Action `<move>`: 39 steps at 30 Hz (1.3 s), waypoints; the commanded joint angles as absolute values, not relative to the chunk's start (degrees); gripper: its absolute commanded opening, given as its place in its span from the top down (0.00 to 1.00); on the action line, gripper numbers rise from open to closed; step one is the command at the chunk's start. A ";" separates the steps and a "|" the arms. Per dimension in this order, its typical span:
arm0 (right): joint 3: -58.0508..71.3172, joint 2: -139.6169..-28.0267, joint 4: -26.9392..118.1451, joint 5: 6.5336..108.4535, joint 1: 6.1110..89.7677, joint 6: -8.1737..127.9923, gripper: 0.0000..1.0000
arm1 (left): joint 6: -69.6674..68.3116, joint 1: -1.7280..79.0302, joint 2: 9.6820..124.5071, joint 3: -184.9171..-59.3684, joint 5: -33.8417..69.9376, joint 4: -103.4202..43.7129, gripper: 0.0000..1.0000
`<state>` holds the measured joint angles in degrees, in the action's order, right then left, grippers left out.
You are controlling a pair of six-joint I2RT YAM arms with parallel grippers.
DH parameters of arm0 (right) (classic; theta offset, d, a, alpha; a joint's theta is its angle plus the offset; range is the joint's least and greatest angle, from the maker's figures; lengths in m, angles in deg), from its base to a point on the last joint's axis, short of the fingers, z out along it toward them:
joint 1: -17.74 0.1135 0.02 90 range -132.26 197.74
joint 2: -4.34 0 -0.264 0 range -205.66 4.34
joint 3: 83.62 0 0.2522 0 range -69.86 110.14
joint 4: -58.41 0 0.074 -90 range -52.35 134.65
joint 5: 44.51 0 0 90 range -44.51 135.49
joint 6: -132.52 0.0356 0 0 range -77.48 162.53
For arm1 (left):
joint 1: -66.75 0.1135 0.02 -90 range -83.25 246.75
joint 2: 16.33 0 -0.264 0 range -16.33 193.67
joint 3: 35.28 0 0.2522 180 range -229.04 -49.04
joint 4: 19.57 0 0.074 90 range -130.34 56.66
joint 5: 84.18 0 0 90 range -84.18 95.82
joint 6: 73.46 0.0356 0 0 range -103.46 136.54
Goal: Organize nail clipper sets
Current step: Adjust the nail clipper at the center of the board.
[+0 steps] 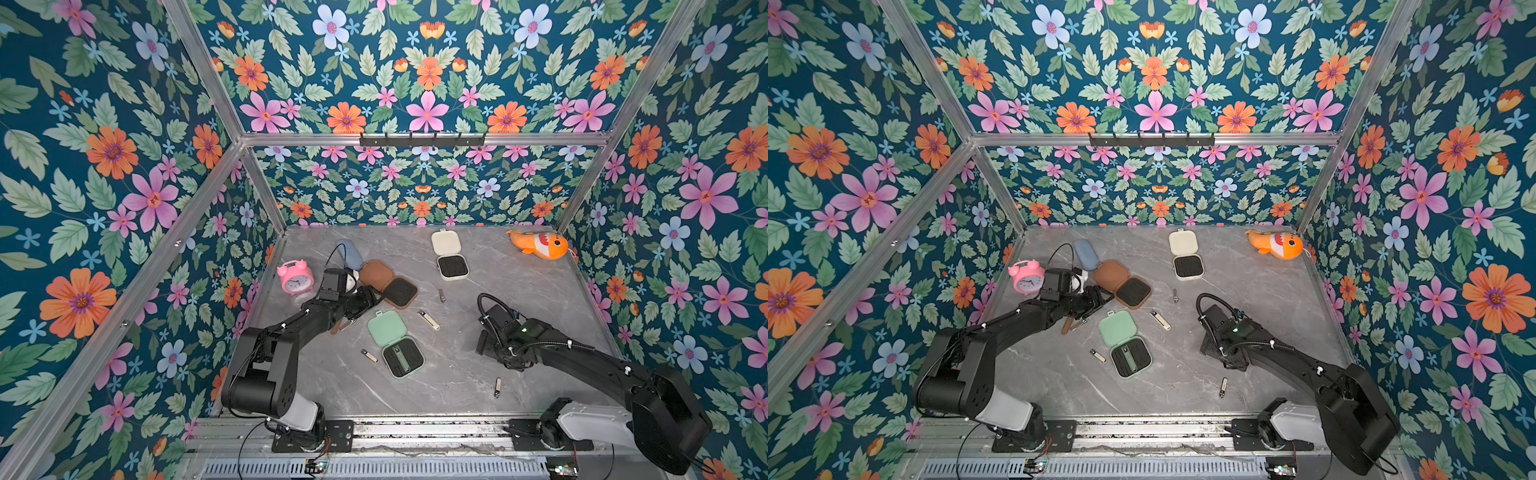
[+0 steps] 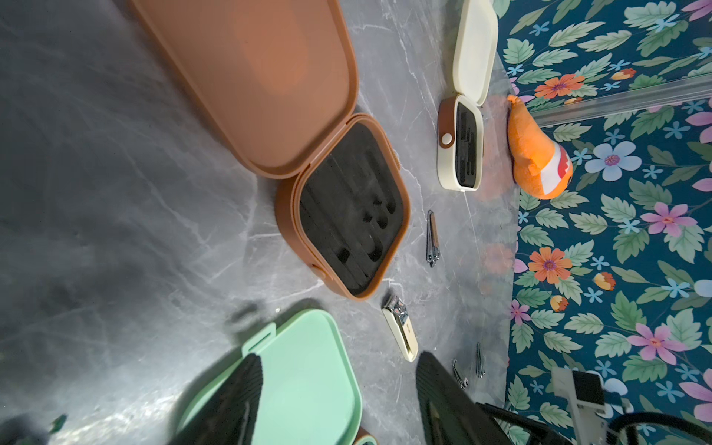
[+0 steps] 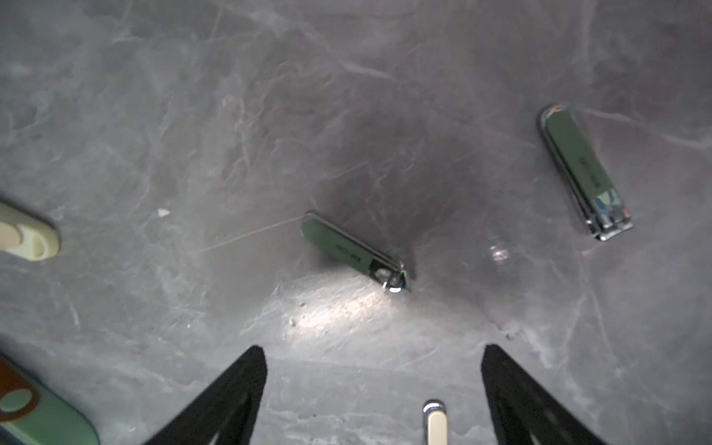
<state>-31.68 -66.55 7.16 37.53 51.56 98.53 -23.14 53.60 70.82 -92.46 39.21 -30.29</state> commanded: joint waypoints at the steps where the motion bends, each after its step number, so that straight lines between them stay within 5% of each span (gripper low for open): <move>1: -32.50 -67.14 11.07 40.94 48.57 95.27 0.09 | -22.83 53.50 70.88 -92.18 39.97 -28.95 0.33; 20: -25.16 -81.97 13.09 43.38 47.75 87.13 0.11 | -23.18 53.40 72.06 -91.40 40.42 -27.98 0.33; 39: -18.46 -90.13 18.14 50.71 58.69 96.05 0.18 | -23.18 53.43 72.06 -90.62 40.76 -27.03 0.33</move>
